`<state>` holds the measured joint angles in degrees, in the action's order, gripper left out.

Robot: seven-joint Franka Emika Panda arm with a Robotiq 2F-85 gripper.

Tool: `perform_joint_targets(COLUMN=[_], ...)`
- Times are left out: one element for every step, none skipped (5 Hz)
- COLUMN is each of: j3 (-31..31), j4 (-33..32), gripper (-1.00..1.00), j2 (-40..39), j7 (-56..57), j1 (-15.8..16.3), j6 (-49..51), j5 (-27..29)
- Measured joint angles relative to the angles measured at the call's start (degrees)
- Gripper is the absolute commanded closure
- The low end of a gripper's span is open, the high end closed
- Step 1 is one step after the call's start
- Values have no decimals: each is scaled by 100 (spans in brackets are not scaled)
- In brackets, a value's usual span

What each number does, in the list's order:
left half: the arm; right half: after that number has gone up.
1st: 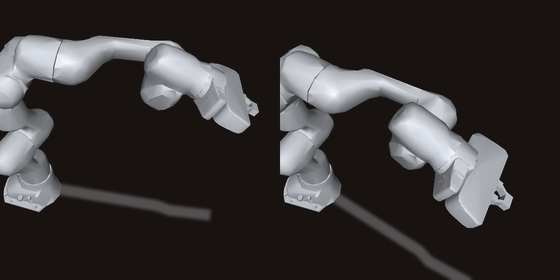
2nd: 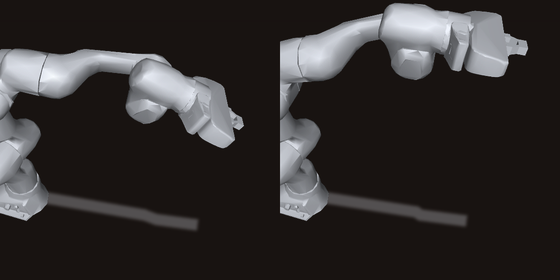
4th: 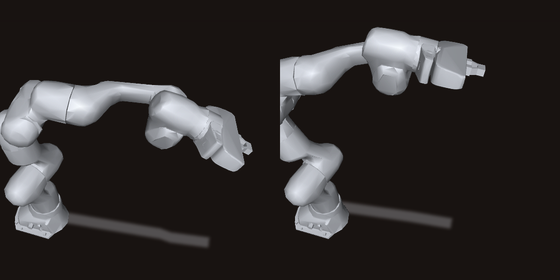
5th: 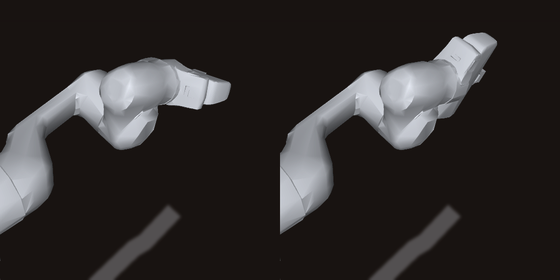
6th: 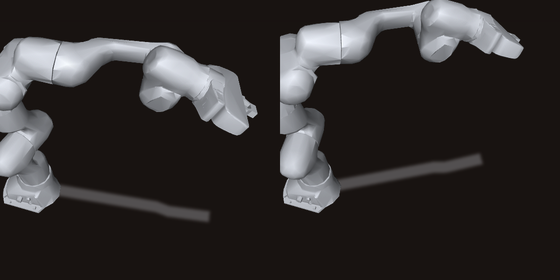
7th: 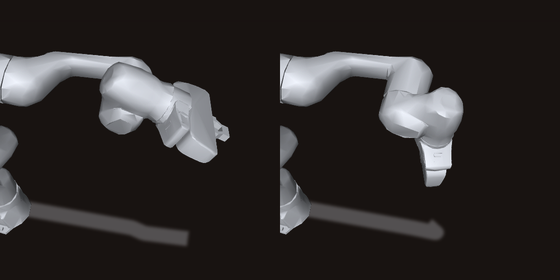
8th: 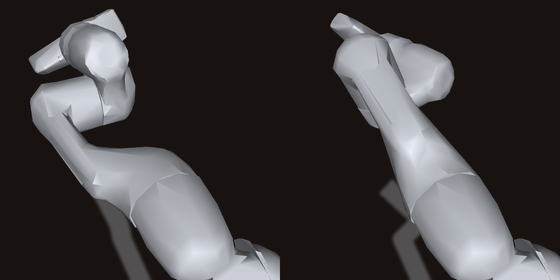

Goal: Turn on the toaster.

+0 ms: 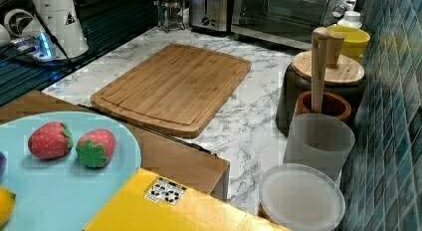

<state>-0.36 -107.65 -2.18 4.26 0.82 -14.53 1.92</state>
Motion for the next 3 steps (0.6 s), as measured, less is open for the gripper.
perform_joint_targets(j3=[-12, -11, -29], j4=[-22, -129, -414], gripper=[100, 100, 100], j2=[-7, -9, 25], j7=[0, 5, 333], j1=[1, 28, 56], j6=[-18, -193, -769], j5=[1, 1, 16])
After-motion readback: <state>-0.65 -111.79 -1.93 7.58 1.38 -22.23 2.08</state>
